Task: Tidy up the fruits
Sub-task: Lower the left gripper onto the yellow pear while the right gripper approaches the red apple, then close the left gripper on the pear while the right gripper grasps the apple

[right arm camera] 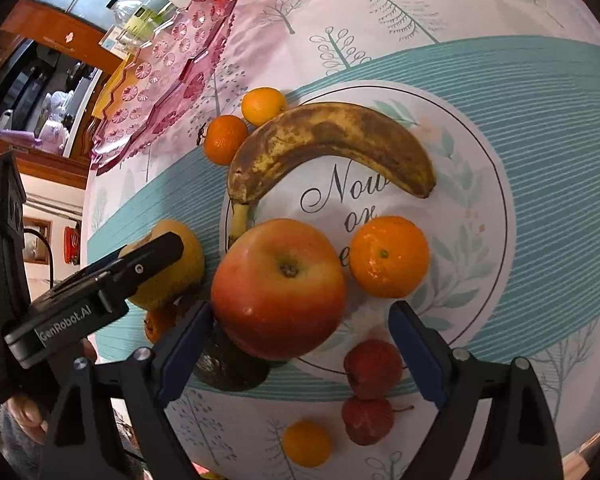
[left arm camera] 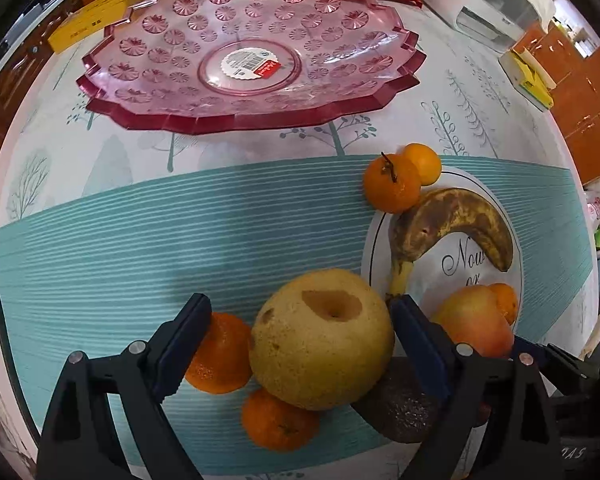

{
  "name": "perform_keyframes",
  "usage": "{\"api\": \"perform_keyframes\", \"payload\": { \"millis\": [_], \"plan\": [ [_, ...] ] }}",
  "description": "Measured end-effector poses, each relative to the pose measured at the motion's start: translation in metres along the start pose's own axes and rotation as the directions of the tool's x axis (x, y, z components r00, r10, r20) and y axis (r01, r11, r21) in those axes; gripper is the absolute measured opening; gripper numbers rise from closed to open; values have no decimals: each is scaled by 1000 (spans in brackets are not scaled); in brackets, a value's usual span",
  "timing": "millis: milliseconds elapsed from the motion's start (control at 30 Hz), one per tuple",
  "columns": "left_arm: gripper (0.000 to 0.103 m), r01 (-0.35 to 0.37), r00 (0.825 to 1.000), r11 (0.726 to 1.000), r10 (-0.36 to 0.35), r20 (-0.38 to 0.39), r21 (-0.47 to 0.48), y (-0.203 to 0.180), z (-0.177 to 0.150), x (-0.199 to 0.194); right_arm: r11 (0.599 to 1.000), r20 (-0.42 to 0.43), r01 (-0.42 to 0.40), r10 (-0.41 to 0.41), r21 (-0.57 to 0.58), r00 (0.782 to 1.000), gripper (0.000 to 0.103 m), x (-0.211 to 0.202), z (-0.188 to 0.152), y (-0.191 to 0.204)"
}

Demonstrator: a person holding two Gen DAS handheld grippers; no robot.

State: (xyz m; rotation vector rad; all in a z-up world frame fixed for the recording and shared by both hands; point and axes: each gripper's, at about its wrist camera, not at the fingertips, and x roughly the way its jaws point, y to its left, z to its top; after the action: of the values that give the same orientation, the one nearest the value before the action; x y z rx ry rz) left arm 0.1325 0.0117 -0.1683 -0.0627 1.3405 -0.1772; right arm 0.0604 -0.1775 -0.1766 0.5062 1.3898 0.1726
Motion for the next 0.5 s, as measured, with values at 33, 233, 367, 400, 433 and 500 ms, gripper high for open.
{"api": "perform_keyframes", "payload": {
  "millis": [33,233,367,400,433,500],
  "plan": [
    [91,4,1000,1000,-4,0,6,1,1,1,1000,0,-7,7,12,1000,90,0,1,-1],
    [92,32,999,995,-30,-26,94,-4,6,10,985,-12,-74,77,155,997,90,6,7,-18],
    [93,57,998,986,-52,-37,156,-7,7,14,975,-10,-84,88,206,996,91,7,10,-24],
    [93,61,998,985,-55,-39,161,-7,8,15,975,-10,-82,85,206,996,91,8,10,-23],
    [93,66,997,984,-60,-42,166,-7,8,16,977,-12,-71,75,202,997,91,8,11,-21],
    [93,69,997,982,-61,-51,176,-7,10,19,980,-16,-52,57,190,998,91,10,11,-17]
  ]
}}
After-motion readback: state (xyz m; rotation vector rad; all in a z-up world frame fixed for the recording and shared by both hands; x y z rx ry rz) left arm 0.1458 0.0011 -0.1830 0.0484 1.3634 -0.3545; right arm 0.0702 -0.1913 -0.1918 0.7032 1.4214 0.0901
